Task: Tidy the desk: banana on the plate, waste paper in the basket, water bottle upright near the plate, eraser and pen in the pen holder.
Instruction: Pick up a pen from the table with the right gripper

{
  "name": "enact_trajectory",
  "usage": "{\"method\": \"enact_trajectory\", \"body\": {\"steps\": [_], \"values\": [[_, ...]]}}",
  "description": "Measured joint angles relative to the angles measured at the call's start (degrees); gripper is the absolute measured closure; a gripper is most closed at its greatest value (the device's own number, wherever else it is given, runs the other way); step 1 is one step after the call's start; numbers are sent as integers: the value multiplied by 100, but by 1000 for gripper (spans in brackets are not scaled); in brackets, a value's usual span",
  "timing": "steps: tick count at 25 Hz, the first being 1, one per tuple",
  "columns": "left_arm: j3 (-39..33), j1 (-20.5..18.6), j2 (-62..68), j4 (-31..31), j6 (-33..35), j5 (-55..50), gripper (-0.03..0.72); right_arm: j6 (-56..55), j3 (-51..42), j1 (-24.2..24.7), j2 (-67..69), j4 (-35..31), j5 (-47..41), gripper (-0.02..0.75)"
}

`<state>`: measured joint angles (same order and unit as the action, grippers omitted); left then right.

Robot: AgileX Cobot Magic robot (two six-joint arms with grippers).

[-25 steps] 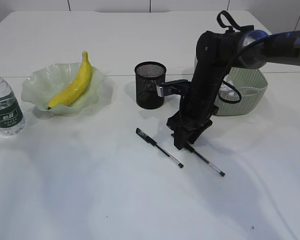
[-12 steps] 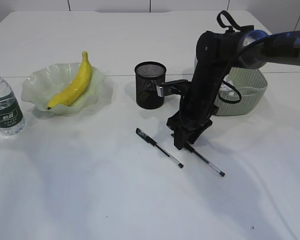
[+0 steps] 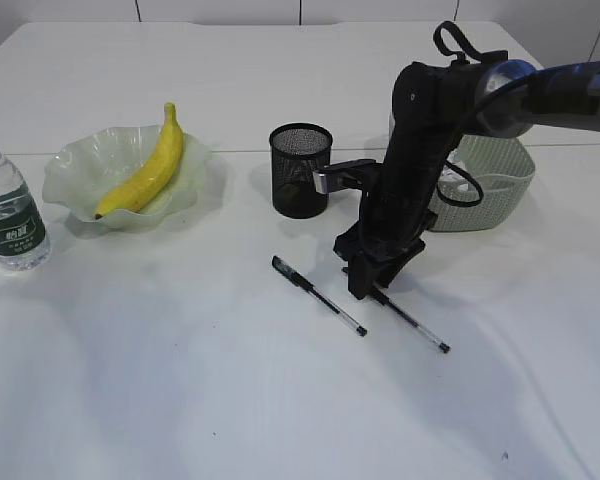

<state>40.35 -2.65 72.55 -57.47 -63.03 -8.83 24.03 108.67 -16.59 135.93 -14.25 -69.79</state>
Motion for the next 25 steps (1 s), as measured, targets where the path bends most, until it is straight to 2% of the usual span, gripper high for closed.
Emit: {"method": "enact_trajectory", "body": {"steps": [22, 25], "values": [[0, 0, 0, 0, 0, 0, 446, 0, 0, 0, 0, 8, 71, 368], [0, 0, 0, 0, 0, 0, 446, 0, 0, 0, 0, 22, 96, 406]]}}
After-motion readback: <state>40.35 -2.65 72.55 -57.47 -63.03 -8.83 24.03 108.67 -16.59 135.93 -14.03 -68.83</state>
